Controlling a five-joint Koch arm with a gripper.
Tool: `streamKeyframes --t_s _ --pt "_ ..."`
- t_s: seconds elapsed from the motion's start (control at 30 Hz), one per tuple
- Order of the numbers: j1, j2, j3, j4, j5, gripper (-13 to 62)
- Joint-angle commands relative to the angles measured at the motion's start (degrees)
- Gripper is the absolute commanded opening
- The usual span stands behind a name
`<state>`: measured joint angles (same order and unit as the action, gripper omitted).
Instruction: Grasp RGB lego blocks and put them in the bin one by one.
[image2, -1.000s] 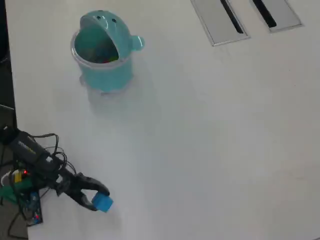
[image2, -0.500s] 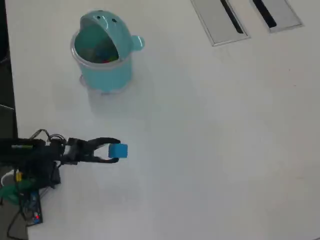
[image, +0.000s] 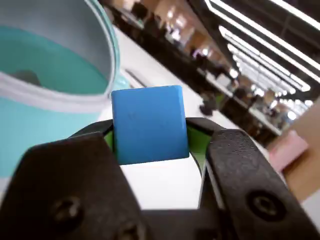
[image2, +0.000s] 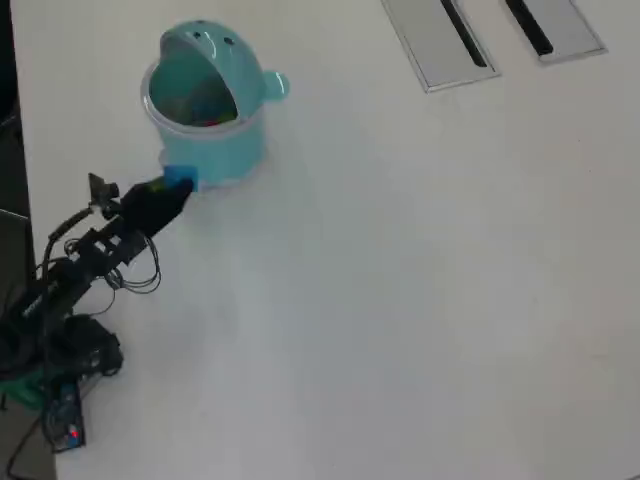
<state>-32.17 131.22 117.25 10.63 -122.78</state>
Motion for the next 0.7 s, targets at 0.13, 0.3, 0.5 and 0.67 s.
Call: streamKeyframes --t_s 0.13,0.3,0.5,0.67 --pt "-6.7 -7.1 -11.2 -6.5 1.8 11.9" --pt "-12.4 -20.0 -21.4 -9.1 5.4 11.9" --pt "-14.9 -28.1 -30.4 -9.7 7.9 12.0" --pt "-18.6 -38.5 -46.9 -4.9 7.9 12.0"
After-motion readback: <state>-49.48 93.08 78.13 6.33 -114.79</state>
